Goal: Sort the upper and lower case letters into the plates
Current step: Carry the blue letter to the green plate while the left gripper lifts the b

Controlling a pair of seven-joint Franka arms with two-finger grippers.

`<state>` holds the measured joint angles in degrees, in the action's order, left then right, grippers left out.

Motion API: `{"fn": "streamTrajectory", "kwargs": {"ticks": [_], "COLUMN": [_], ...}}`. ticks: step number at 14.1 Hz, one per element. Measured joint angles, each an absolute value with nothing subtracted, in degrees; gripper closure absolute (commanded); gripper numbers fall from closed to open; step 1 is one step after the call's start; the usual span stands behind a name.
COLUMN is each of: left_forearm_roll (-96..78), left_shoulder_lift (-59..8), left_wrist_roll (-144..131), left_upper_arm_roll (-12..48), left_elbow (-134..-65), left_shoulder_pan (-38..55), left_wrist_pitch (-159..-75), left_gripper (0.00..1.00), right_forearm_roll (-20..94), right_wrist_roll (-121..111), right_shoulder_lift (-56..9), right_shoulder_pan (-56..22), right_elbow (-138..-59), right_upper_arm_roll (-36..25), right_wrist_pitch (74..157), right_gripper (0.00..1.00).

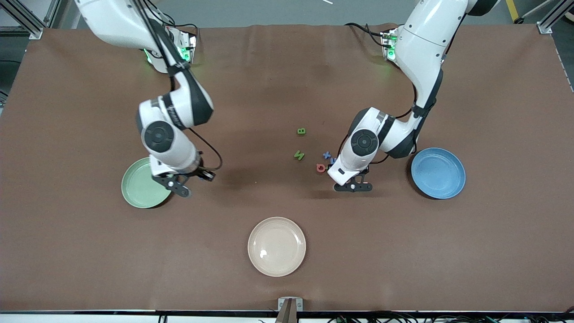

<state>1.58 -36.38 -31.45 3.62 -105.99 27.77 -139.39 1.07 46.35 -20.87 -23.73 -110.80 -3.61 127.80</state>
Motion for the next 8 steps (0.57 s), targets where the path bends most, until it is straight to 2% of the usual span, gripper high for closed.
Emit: {"fn": "streamTrajectory", "kwargs": {"ticks": [2,5,8], "left_forearm_roll": [1.6,1.6,1.6], "left_shoulder_lift": [-36.4,-36.4,-36.3], "left_wrist_roll": [-31.6,-31.6,-32.0], "left_upper_arm_roll": [3.6,3.6,3.7], "left_elbow": [-106.0,-106.1,-106.0], "left_shoulder_pan": [27.9,27.9,27.9], "left_wrist_pitch": [-139.4,-139.4,-139.4], "left_gripper": [0.41,0.57,0.66], "right_forearm_roll": [1.1,1.1,1.1], "right_wrist_roll": [40.1,30.6,23.5], "right_shoulder_lift": [-17.8,-15.3,-14.9], "right_shoulder_pan": [-20.9,-15.7,-10.9], "right_elbow": [-116.6,-123.8,-126.9], "right_upper_arm_roll": [-3.6,-3.6,-3.6], "right_wrist_pitch": [130.3,135.0,136.9], "right_gripper": [1.0,1.0,1.0]}}
